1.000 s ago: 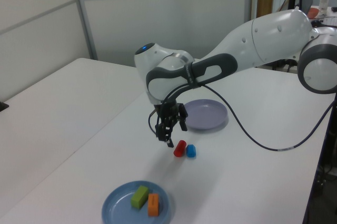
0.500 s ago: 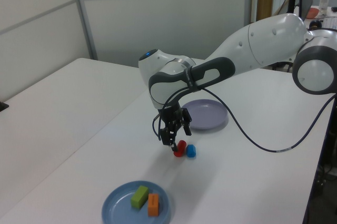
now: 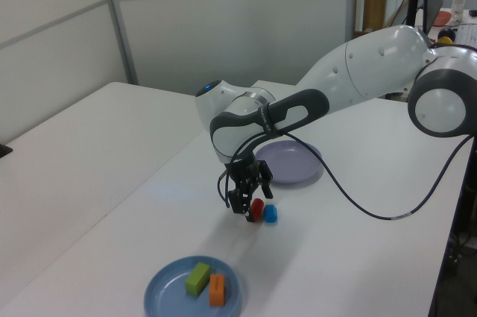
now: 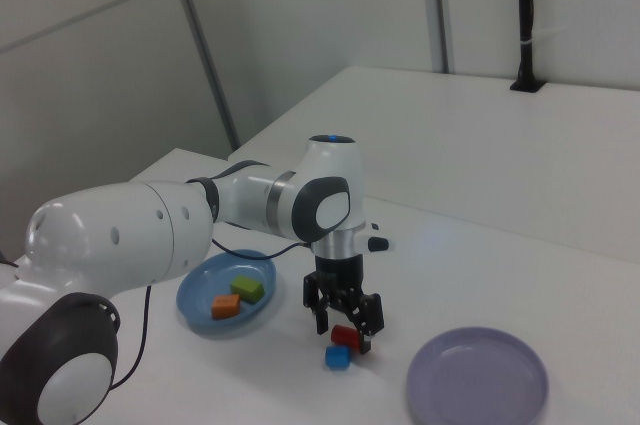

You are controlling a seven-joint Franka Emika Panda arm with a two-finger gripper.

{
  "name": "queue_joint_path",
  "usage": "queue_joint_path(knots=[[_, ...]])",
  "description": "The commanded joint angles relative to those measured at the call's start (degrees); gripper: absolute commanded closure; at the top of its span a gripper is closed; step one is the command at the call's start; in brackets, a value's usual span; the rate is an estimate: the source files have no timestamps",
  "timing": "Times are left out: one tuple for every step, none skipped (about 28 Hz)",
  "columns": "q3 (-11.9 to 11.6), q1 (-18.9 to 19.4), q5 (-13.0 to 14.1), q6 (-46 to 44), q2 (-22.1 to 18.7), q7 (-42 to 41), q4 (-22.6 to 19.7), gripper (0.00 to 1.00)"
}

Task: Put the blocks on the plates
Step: 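Move the gripper over the red block and lower onto it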

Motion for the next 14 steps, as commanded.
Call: queue_joint_path(knots=[[-0.3,0.3,-0.9,0.5,-0.1,-1.2,0.1,0.12],[-0.3,0.3,-0.9,0.5,-0.1,-1.3,0.1,0.19],[-0.3,0.3,-0.9,0.5,-0.1,-1.7,0.1,0.27],[-0.3,0.3,-1.0,0.5,-0.1,-2.3,0.2,0.36],[-0.3,0.3,-1.0,0.4,-0.1,-3.0,0.2,0.47],[-0.3,0.2,-1.0,0.4,-0.1,-4.0,0.2,0.68],[-0.3,0.2,-1.0,0.4,-0.2,-4.5,0.3,0.78],[-0.3,0.2,-1.0,0.4,-0.1,-4.9,0.3,0.86],[-0.3,0.2,-1.0,0.5,-0.2,-5.4,0.3,0.93],[-0.3,0.2,-1.0,0.4,-0.2,-5.5,0.3,1.00],[-0.3,0.2,-0.9,0.4,-0.2,-5.6,0.3,1.00],[-0.3,0.2,-0.9,0.4,-0.2,-5.6,0.4,1.00],[-0.3,0.2,-0.9,0.4,-0.2,-5.6,0.4,1.00],[-0.3,0.2,-0.9,0.4,-0.3,-5.5,0.4,1.00]])
